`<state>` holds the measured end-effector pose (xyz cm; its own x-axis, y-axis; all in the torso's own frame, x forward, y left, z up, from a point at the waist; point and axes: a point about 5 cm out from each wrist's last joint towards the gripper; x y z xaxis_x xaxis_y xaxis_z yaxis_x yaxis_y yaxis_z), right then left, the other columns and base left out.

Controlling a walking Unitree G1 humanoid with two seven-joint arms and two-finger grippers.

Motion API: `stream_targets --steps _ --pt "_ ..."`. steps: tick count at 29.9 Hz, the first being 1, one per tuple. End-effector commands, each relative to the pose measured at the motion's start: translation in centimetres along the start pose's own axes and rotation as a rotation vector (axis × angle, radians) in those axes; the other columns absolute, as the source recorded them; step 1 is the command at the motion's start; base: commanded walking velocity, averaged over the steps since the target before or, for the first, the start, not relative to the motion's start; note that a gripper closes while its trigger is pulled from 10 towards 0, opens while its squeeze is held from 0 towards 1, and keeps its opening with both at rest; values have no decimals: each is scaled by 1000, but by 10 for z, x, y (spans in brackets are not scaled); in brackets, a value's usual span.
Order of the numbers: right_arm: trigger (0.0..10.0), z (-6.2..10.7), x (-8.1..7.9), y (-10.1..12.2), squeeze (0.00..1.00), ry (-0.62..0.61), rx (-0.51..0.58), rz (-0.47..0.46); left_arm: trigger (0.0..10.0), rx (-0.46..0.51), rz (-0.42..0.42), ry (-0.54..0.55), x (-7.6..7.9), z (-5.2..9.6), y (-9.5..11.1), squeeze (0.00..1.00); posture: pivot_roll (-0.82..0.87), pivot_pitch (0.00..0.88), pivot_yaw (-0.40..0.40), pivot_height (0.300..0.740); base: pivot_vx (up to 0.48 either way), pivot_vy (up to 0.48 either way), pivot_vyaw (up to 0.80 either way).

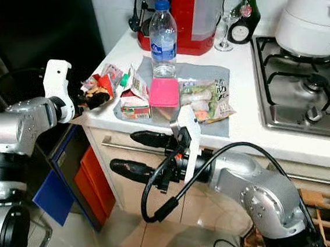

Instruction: Restocking fridge

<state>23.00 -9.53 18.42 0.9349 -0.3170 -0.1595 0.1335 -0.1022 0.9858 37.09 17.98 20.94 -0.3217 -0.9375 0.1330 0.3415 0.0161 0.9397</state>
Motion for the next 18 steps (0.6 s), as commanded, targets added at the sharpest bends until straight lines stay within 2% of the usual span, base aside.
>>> stream_targets --steps 1,3,6,8,9,11,12,14,16,17,18 --pt "10000 4 4 -2 0 -30 -4 -10 10000 95 -55 -5 3 9 17 1000 -106 0 -3 740 0 0 0" --pt "10000 4 7 -5 0 -58 -11 -12 10000 163 -76 -21 8 14 25 1000 -102 0 -8 740 0 0 0" --pt "10000 5 9 -8 0 -70 -17 -15 10000 197 -79 -40 13 16 28 1000 -94 0 -18 740 0 0 0" --pt "10000 3 8 -10 0 -61 -21 -29 10000 264 -92 -106 27 22 34 1000 -86 0 -22 740 0 0 0" --pt "10000 3 8 -10 0 -61 -21 -29 10000 264 -92 -106 27 22 34 1000 -86 0 -22 740 0 0 0" --pt "10000 2 9 -12 0 -69 -20 -33 10000 318 -135 -113 32 29 42 1000 -82 0 -21 740 0 0 0" --pt "10000 2 9 -12 0 -69 -20 -33 10000 318 -135 -113 32 29 42 1000 -82 0 -21 740 0 0 0" --pt "10000 1 12 -11 0 -106 5 -36 10000 408 -204 -61 26 40 53 1000 -80 0 -19 740 0 0 0" --pt "10000 1 14 -11 0 -120 15 -37 10000 434 -200 -53 25 43 55 1000 -80 0 -19 740 0 0 0" --pt "10000 2 19 -11 0 -177 27 -20 10000 494 -223 -47 25 49 57 1000 -76 0 -19 740 0 0 0" --pt "10000 2 19 -11 0 -177 27 -20 10000 494 -223 -47 25 49 57 1000 -76 0 -19 740 0 0 0"
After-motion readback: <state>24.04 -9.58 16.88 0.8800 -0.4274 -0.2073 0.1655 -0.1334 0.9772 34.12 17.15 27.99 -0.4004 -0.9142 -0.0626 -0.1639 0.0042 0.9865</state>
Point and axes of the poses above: a point about 5 cm out from each wrist's last joint towards the gripper, its own z axis pointing back from the gripper into the wrist, its own y axis along the axis of the wrist's last joint, x = y × z, and after that the axes turned 9 degrees about z, right-handed
